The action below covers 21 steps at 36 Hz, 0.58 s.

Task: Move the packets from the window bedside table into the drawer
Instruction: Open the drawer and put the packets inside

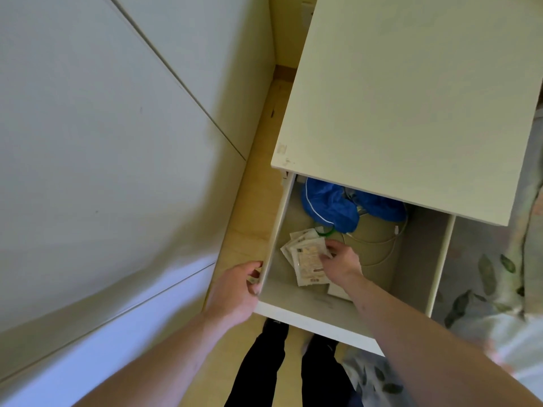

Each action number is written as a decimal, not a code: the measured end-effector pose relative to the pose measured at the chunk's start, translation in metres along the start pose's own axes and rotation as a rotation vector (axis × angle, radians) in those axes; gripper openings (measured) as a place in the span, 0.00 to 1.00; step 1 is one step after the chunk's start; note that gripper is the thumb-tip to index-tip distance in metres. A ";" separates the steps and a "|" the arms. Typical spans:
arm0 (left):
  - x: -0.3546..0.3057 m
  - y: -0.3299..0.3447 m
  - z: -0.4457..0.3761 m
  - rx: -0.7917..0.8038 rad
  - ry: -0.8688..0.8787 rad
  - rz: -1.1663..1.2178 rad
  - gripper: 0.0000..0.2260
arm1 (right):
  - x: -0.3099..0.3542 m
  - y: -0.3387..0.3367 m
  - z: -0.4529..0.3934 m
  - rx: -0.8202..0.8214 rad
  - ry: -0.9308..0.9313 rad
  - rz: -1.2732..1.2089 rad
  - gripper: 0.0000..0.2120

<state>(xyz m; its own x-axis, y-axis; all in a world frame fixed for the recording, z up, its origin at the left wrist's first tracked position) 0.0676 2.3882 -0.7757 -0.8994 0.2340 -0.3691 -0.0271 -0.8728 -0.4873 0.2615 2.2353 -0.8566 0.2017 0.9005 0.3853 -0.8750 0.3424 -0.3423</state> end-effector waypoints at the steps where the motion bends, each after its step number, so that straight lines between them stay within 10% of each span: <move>1: 0.000 0.000 0.000 0.007 0.000 -0.006 0.20 | 0.002 0.004 -0.001 0.016 -0.009 0.006 0.18; 21: 0.002 0.001 -0.003 0.009 -0.024 -0.008 0.20 | 0.001 0.028 -0.005 -0.012 -0.078 0.297 0.14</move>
<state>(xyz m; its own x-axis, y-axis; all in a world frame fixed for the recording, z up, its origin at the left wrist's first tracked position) 0.0671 2.3893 -0.7789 -0.9092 0.2313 -0.3461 -0.0387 -0.8749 -0.4828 0.2394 2.2468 -0.8704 -0.0969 0.9387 0.3309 -0.8850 0.0709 -0.4601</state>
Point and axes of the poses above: each hand's wrist, its own z-axis away from the middle knuckle, its own y-axis out of the palm, x = y × z, the point moved 5 cm from there along -z, towards the middle knuckle, and after that the axes turned 5 degrees about x, right-handed, at the moved point
